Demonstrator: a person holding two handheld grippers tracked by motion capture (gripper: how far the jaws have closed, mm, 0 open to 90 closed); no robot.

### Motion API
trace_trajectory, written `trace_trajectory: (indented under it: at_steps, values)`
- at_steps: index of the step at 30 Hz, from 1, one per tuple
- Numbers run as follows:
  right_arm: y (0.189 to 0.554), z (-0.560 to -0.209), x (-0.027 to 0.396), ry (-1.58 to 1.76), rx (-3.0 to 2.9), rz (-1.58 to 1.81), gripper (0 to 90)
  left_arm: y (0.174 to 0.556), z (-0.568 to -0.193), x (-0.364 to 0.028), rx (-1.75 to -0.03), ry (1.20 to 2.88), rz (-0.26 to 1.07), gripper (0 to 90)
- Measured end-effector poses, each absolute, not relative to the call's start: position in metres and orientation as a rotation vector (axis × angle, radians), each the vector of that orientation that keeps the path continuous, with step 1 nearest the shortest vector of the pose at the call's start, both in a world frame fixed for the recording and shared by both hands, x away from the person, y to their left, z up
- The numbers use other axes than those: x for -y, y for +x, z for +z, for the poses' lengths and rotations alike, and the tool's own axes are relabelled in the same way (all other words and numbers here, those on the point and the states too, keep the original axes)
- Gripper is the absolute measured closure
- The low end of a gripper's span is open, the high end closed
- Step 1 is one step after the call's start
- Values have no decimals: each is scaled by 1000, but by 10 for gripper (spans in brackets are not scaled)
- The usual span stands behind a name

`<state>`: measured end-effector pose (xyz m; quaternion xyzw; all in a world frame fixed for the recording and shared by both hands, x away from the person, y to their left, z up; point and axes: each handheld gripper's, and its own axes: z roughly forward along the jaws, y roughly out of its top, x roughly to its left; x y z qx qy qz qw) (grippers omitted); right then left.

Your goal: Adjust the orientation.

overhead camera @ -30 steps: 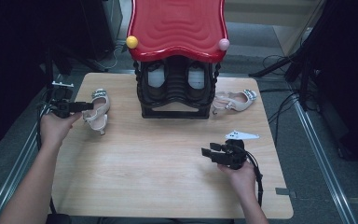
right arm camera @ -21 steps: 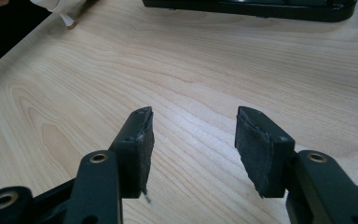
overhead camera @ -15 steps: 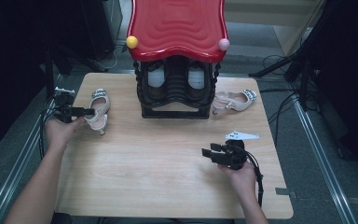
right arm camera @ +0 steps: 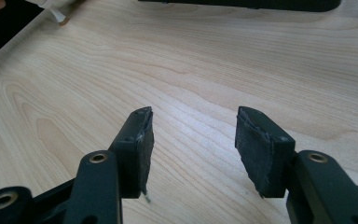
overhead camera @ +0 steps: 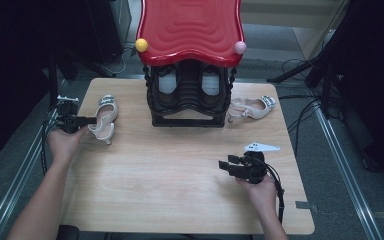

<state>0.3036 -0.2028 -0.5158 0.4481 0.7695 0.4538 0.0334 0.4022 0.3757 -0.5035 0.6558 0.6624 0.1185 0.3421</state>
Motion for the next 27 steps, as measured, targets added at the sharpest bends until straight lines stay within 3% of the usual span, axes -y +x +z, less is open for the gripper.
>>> trace_trajectory:
  at_steps: [6,16,27]
  values:
    - [305,-516,200,1370,-2378,1403,477,393,-495,-377,-1659,1583,218,865]
    - [312,-516,193,1349,-2377,1447,477,361,-477,-362,-1561,1538,145,866]
    - [326,-515,187,1357,-2373,1451,475,327,-469,-324,-1461,1611,98,865]
